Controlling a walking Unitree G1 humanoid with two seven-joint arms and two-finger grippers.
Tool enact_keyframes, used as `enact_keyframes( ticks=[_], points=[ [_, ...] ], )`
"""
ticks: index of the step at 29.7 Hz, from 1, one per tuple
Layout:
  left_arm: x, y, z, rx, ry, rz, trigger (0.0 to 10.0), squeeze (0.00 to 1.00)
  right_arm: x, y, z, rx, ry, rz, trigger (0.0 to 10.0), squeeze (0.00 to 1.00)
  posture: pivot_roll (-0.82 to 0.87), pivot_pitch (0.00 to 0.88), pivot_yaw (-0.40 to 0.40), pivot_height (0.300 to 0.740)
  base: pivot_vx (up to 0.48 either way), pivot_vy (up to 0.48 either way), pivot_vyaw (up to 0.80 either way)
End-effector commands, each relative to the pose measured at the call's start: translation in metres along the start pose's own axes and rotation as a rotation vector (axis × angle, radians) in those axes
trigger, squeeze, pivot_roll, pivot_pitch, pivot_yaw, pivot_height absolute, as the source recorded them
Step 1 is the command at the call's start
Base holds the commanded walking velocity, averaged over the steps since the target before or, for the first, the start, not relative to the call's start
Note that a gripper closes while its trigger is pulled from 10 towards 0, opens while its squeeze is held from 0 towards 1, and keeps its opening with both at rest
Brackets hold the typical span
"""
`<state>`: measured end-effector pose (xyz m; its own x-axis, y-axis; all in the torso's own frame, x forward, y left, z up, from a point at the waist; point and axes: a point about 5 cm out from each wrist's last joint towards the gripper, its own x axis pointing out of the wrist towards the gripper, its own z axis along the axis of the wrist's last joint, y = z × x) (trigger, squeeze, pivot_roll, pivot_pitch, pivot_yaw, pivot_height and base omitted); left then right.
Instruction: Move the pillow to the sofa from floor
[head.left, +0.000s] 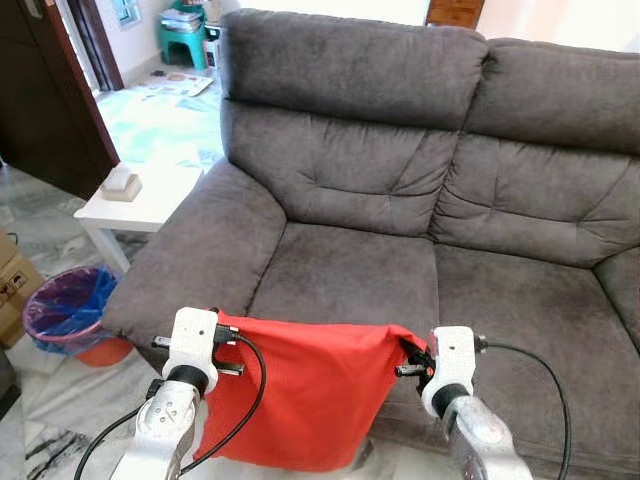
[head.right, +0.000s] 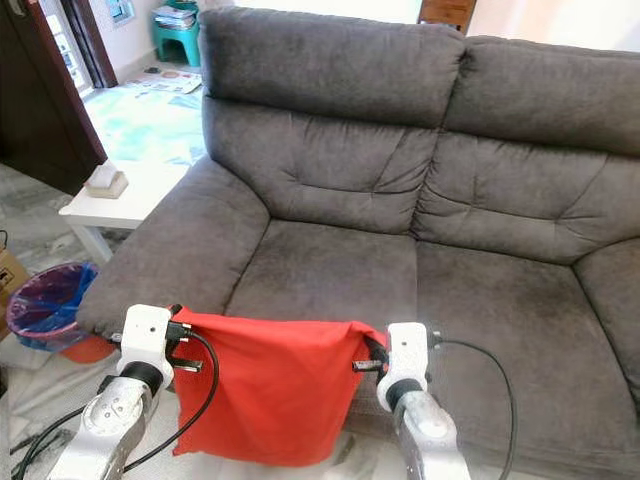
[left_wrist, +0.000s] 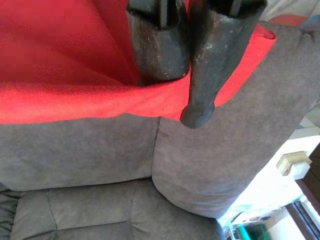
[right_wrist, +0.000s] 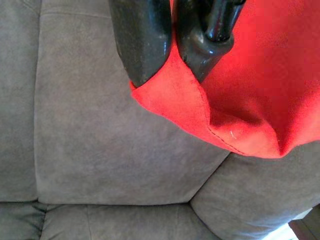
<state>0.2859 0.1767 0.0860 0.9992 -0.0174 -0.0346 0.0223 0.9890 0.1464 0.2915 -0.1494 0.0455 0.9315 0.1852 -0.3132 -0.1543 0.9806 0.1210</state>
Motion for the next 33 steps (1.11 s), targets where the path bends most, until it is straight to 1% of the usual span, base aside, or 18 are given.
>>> enact_keyframes(
  ticks=[1,4,6,8,13,15,33],
  points=[
    [0.002,0.004,0.022,0.015,-0.097,0.018,10.0,0.0,-0.002,-0.004,0.008,-0.001,-0.034,-0.029,10.0,0.0,0.14,0.117,-0.05,0.74,0.0,-0.371,0.0],
    [0.001,0.005,0.022,0.017,-0.097,0.016,10.0,0.0,-0.002,-0.006,0.01,0.011,-0.047,-0.049,10.0,0.0,0.13,0.115,-0.049,0.74,0.0,-0.39,0.0],
    [0.001,0.008,0.022,0.021,-0.087,0.029,10.0,0.0,0.0,-0.011,0.018,0.039,-0.071,-0.069,10.0,0.0,0.13,0.111,-0.05,0.74,0.0,-0.394,-0.8],
    [0.001,0.009,0.022,0.019,-0.087,0.03,10.0,0.0,0.0,-0.011,0.019,0.017,-0.07,-0.059,10.0,0.0,0.13,0.111,-0.05,0.74,0.0,-0.398,-0.8],
    [0.002,0.005,0.021,0.015,-0.088,0.008,10.0,0.0,0.001,-0.01,0.02,0.002,-0.075,-0.049,10.0,0.0,0.13,0.107,-0.05,0.74,0.0,-0.392,-0.8],
    [0.002,0.005,0.022,0.013,-0.089,0.007,10.0,0.0,0.001,-0.01,0.021,0.026,-0.087,-0.052,10.0,0.0,0.13,0.104,-0.049,0.74,0.0,-0.39,0.0],
    [0.002,0.008,0.025,0.028,-0.101,0.012,10.0,0.0,0.006,-0.013,0.03,0.012,-0.111,-0.036,10.0,0.0,0.14,0.092,-0.052,0.74,0.0,-0.387,0.0]
  ],
)
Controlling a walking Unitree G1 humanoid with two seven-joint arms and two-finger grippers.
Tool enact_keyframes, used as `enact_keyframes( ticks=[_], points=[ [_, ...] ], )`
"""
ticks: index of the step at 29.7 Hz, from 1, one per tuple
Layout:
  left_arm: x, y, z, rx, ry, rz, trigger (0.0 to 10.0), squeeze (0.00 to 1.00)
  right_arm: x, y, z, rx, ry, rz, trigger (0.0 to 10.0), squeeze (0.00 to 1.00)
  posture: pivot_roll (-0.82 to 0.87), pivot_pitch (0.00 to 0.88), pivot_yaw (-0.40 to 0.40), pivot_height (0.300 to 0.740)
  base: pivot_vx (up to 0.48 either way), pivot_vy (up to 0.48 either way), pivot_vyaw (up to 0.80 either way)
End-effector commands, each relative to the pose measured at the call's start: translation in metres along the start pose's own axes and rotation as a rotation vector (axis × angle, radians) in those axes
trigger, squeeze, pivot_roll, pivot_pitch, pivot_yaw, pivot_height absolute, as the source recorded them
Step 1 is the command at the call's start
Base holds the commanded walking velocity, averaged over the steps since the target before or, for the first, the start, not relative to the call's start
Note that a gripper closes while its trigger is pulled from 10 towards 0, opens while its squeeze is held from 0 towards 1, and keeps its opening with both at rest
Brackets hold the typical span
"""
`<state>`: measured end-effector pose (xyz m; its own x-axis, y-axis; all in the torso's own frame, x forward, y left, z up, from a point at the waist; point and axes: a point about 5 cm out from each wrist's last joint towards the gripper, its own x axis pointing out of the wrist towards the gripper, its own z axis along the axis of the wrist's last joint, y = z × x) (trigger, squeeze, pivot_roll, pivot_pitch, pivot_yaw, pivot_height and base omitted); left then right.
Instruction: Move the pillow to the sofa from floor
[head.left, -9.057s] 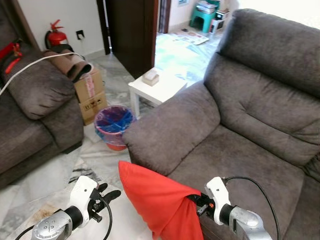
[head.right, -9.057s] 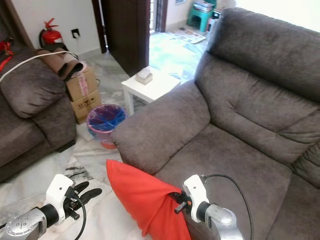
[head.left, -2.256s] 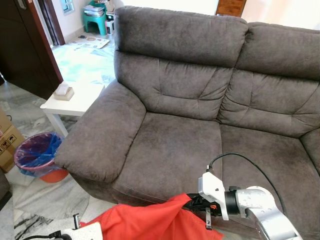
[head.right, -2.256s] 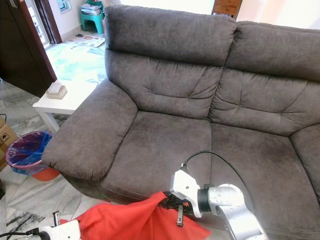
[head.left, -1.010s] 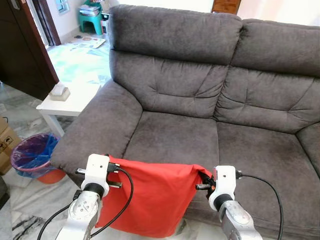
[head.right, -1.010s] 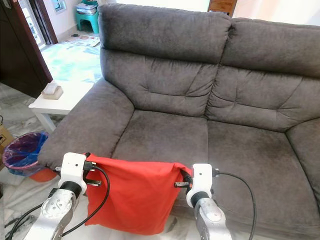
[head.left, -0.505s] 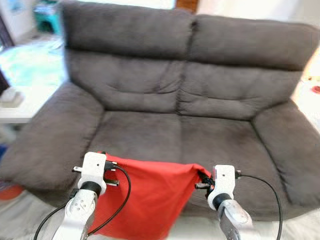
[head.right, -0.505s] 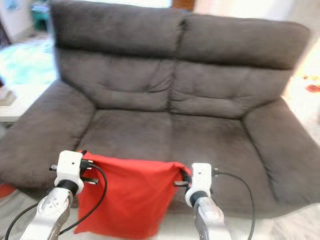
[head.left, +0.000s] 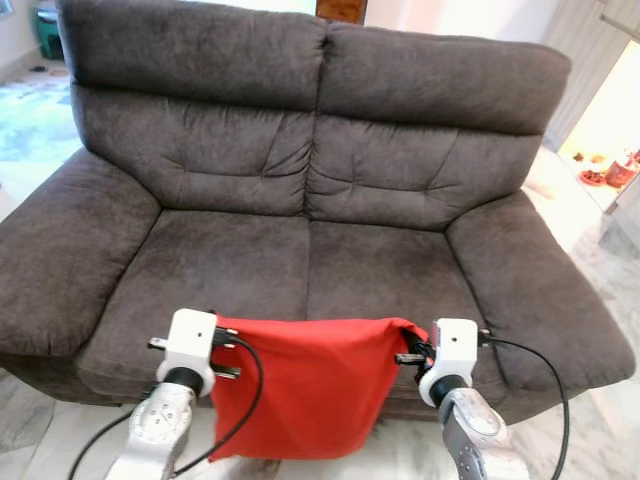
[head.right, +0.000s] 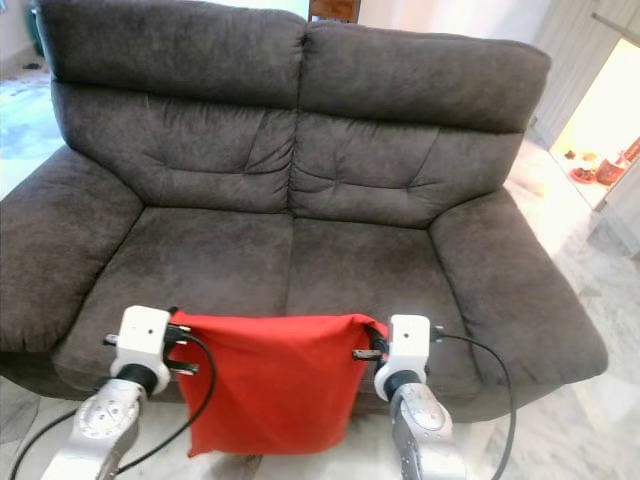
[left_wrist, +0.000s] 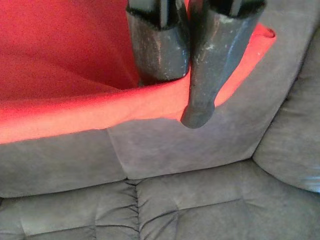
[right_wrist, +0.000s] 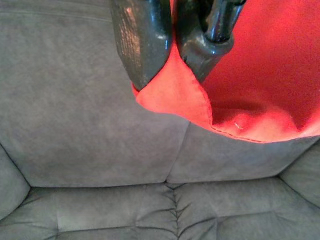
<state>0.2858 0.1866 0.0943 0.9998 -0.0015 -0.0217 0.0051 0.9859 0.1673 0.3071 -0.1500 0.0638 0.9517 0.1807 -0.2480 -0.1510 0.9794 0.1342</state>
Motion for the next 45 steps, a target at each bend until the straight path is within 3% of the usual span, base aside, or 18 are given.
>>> enact_keyframes(
  ticks=[1,16,22,28,37,45],
  points=[
    [0.002,-0.003,0.019,0.006,-0.091,-0.004,10.0,0.0,-0.002,-0.012,0.008,-0.002,-0.043,-0.036,10.0,0.0,0.14,0.093,-0.053,0.74,0.0,-0.386,0.0],
    [0.002,0.0,0.019,0.009,-0.095,0.012,10.0,0.0,0.0,-0.012,0.011,-0.017,-0.056,-0.017,10.0,0.0,0.14,0.099,-0.057,0.74,0.0,-0.386,0.0],
    [0.002,-0.002,0.018,0.035,-0.09,-0.02,10.0,0.0,-0.002,-0.004,0.011,-0.137,-0.065,0.054,10.0,0.0,0.13,0.105,-0.054,0.74,0.0,-0.347,0.32],
    [0.002,-0.005,0.016,0.05,-0.081,-0.052,10.0,0.0,-0.001,-0.005,0.012,-0.073,-0.078,0.034,10.0,0.0,0.13,0.108,-0.051,0.74,0.0,0.0,0.59],
    [0.001,-0.007,0.018,0.047,-0.1,-0.078,10.0,0.0,-0.001,-0.011,0.014,-0.082,-0.107,-0.024,10.0,0.0,0.13,0.09,-0.043,0.74,0.0,0.0,0.0],
    [0.009,0.0,0.018,0.063,-0.094,-0.097,10.0,0.0,-0.006,-0.019,0.011,-0.008,-0.127,-0.108,10.0,0.0,0.12,0.063,-0.02,0.74,0.0,0.0,0.0]
  ],
)
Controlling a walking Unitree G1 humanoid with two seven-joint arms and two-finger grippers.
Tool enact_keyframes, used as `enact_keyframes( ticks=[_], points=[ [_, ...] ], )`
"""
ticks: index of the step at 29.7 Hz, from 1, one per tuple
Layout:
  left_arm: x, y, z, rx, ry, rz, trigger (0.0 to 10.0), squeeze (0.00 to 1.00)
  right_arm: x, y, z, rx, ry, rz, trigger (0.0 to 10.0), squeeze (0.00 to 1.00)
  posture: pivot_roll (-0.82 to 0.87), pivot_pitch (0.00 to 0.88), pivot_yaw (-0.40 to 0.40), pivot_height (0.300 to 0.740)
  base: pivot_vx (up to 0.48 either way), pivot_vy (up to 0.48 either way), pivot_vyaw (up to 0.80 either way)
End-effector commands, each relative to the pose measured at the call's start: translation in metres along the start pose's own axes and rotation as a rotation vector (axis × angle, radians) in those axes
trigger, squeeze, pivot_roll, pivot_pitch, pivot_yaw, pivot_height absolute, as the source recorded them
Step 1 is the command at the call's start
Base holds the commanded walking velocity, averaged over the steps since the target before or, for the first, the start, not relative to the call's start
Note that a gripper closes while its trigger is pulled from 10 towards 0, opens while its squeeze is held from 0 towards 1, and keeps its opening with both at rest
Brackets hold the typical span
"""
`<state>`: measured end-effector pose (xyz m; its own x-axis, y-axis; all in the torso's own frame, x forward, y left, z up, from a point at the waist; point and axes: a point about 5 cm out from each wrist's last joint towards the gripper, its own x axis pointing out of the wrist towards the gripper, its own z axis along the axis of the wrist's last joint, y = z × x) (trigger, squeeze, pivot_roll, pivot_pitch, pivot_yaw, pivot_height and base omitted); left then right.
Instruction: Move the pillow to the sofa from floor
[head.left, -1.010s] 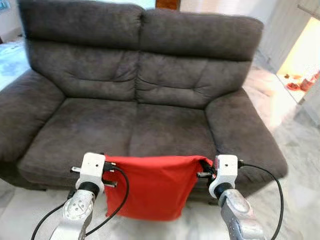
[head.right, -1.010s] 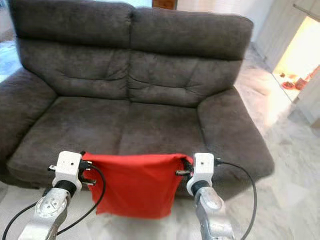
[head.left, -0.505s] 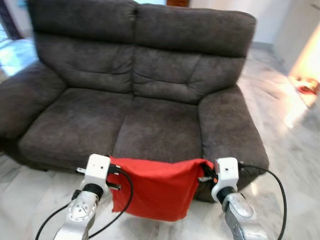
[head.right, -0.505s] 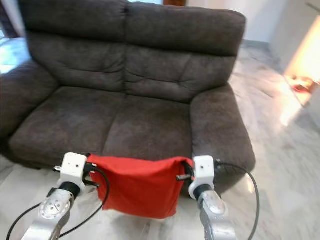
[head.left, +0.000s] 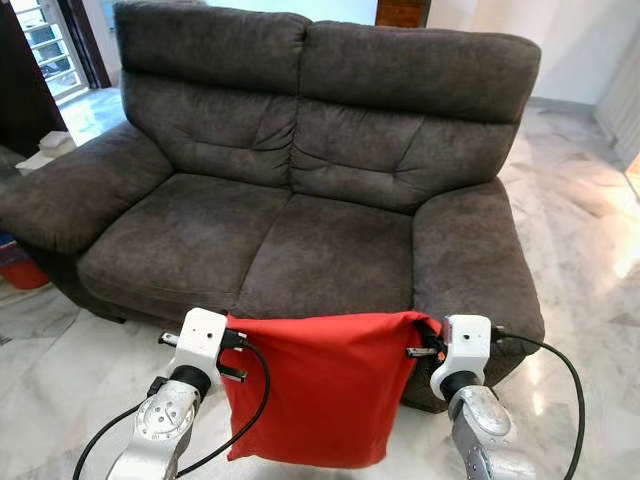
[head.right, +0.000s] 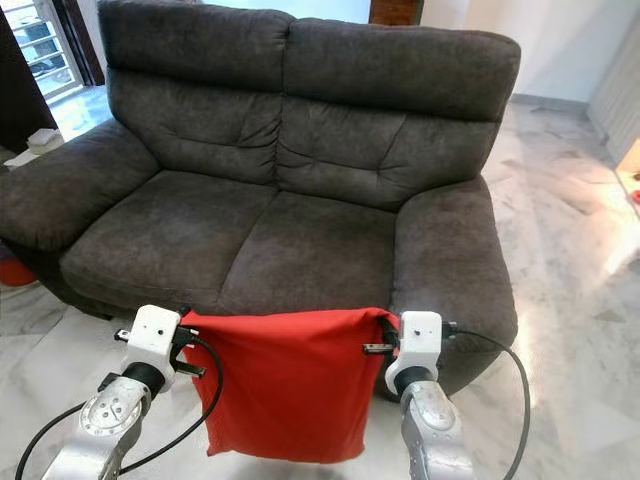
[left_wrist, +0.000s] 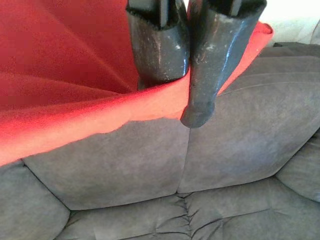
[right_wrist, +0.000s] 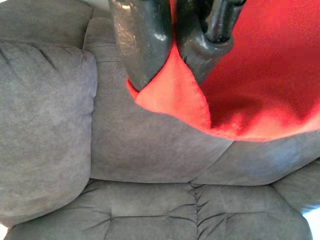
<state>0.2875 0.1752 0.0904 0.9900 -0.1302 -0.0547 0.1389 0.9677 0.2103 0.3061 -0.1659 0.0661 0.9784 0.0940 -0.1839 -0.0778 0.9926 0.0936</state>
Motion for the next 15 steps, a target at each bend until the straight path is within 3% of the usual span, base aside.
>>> enact_keyframes(
  ticks=[1,2,5,15],
  points=[
    [0.0062,0.0149,0.0196,0.021,-0.102,0.041,10.0,0.0,-0.0013,-0.0043,0.007,0.021,-0.045,-0.031,10.0,0.0,0.12,0.062,-0.021,0.74,0.0,0.0,0.0],
    [0.0067,0.0171,0.0201,0.021,-0.104,0.052,10.0,0.0,-0.0012,-0.0045,0.0065,0.007,-0.039,-0.026,10.0,0.0,0.12,0.06,-0.027,0.74,0.0,0.0,0.0],
    [0.0061,0.0184,0.0197,0.017,-0.103,0.064,10.0,0.0,-0.0004,-0.0041,0.0075,0.037,-0.043,-0.02,10.0,0.0,0.12,0.06,-0.03,0.74,0.0,0.0,-0.8],
    [0.0038,0.0178,0.0166,0.002,-0.101,0.084,10.0,0.0,0.0056,0.0023,0.0111,-0.003,-0.04,0.01,10.0,0.0,0.13,0.047,-0.047,0.74,0.0,0.0,-0.8]
  ],
)
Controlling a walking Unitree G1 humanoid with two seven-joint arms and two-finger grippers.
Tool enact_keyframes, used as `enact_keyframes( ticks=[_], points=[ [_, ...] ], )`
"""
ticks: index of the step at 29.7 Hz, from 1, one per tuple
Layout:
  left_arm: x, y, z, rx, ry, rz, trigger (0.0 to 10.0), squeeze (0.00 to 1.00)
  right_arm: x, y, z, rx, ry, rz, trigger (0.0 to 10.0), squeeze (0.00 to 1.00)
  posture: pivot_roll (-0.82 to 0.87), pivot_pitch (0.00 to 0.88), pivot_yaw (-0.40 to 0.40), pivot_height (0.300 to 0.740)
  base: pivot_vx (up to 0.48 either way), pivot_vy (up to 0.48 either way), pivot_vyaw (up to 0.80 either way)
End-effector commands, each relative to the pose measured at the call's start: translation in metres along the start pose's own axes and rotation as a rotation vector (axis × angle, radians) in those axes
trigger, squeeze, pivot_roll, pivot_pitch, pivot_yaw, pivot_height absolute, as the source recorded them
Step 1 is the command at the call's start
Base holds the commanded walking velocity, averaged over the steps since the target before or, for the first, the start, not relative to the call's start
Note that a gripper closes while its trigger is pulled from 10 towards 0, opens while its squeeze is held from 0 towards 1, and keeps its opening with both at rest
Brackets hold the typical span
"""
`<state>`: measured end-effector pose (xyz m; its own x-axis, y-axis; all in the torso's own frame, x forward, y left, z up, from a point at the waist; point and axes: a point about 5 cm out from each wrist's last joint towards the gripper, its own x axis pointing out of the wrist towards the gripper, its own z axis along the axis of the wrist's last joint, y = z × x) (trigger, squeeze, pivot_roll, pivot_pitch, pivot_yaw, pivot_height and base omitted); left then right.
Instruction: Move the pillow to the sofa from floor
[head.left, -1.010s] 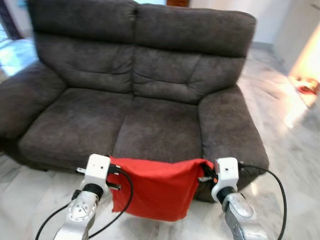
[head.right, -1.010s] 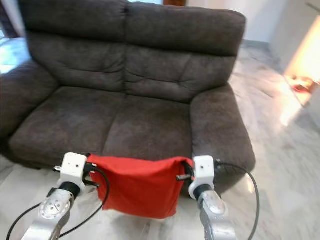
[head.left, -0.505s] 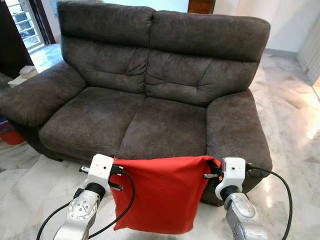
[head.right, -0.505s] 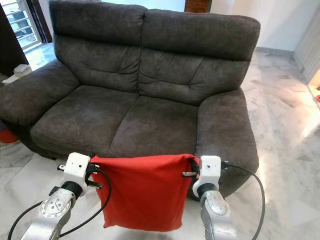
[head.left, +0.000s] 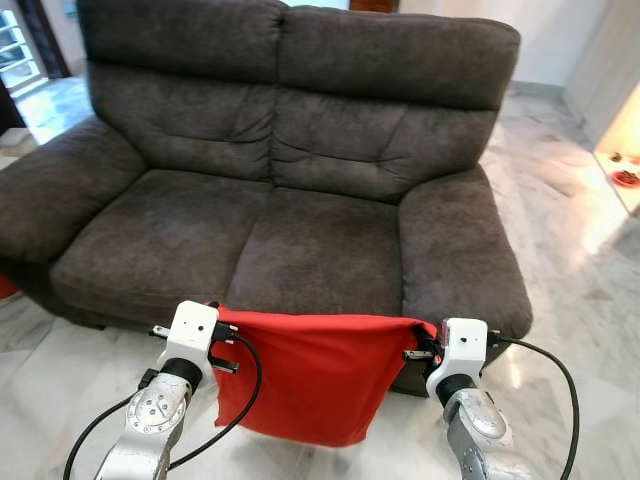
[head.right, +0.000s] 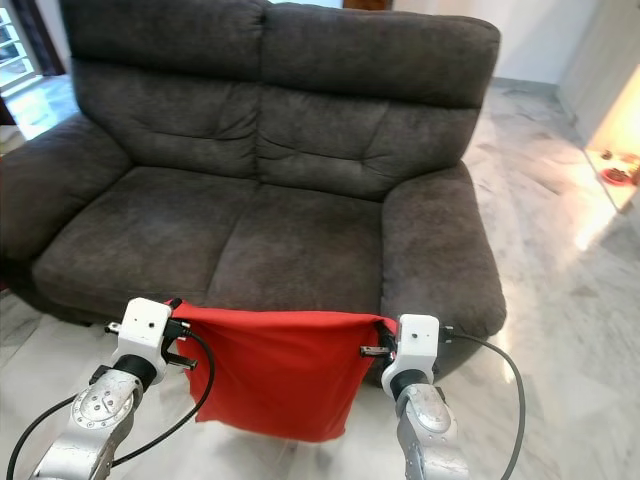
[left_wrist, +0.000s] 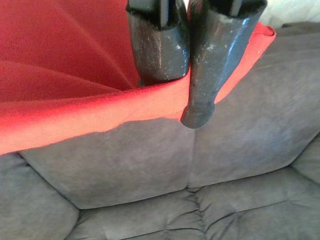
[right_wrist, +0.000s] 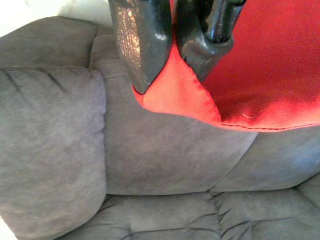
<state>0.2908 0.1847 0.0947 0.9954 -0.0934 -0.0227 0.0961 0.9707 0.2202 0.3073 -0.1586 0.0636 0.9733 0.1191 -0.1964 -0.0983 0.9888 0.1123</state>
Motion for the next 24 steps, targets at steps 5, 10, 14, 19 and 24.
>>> enact_keyframes(
  ticks=[5,10,14,19,24],
  points=[
    [0.0016,0.0084,0.0142,-0.01,-0.08,0.046,10.0,0.0,0.0032,-0.0017,0.0124,-0.047,-0.06,-0.003,10.0,0.0,0.13,0.042,-0.046,0.74,0.0,0.0,0.0],
    [-0.0002,0.0106,0.0133,-0.017,-0.077,0.057,10.0,0.0,0.0032,0.0015,0.0117,-0.029,-0.064,0.005,10.0,0.0,0.14,0.037,-0.042,0.74,0.0,0.0,0.0],
    [-0.0004,0.0112,0.014,-0.016,-0.079,0.057,10.0,0.0,0.004,0.0014,0.0105,-0.028,-0.06,-0.001,10.0,0.0,0.15,0.032,-0.037,0.74,0.0,0.0,0.0],
    [0.0001,0.0132,0.0158,-0.016,-0.085,0.066,10.0,0.0,0.0043,0.0029,0.0107,-0.019,-0.066,0.002,10.0,0.0,0.15,0.034,-0.034,0.74,0.0,0.101,0.0],
    [0.0004,0.0136,0.0179,-0.017,-0.095,0.069,10.0,0.0,0.0037,0.0031,0.0102,-0.024,-0.065,0.011,10.0,0.0,0.15,0.045,-0.035,0.74,0.0,0.258,0.0]
  ],
)
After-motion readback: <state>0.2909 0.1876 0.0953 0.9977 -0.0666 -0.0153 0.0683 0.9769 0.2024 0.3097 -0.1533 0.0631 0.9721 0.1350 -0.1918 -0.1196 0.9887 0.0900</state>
